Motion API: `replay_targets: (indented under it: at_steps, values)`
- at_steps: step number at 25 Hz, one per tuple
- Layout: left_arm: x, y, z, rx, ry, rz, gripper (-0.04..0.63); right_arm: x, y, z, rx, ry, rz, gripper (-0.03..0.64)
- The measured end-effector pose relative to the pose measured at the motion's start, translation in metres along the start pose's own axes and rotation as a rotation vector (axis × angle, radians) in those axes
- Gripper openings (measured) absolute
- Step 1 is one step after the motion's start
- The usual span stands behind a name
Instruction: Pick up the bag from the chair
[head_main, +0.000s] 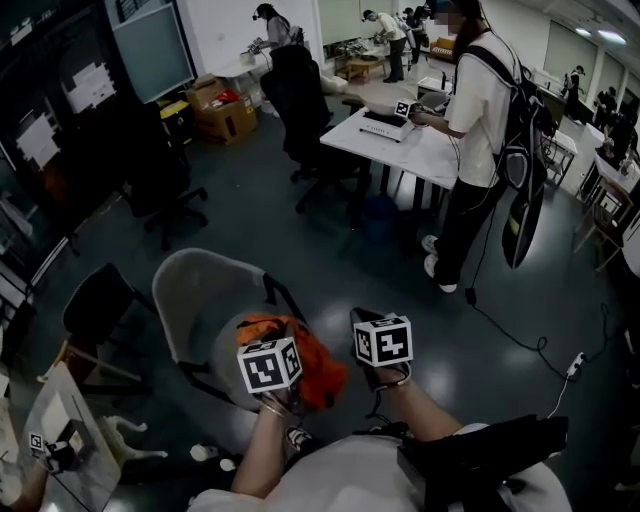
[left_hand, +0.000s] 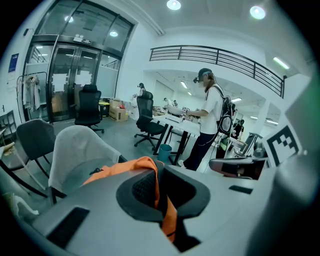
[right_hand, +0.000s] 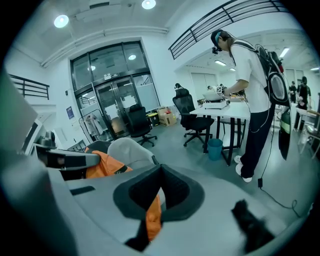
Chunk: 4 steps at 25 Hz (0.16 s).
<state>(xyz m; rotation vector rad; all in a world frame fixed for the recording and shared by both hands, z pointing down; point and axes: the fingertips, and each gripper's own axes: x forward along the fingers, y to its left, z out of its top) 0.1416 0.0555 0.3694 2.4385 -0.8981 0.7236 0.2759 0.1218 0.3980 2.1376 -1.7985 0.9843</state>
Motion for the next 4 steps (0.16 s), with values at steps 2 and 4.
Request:
replay_targets:
  at_steps: [2,4]
  values:
    - [-0.0001,0.0013,-0.0028,-0.001,0.003,0.001,0.028,0.0007,0.0009,-0.0018,-0.002,0.002,0.001,0.031]
    - [0.0000,0.0029,-0.0053,-0.003,0.006,0.001,0.028,0.0017,0.0020,-0.0033,-0.006,0.004,0.001,0.031]
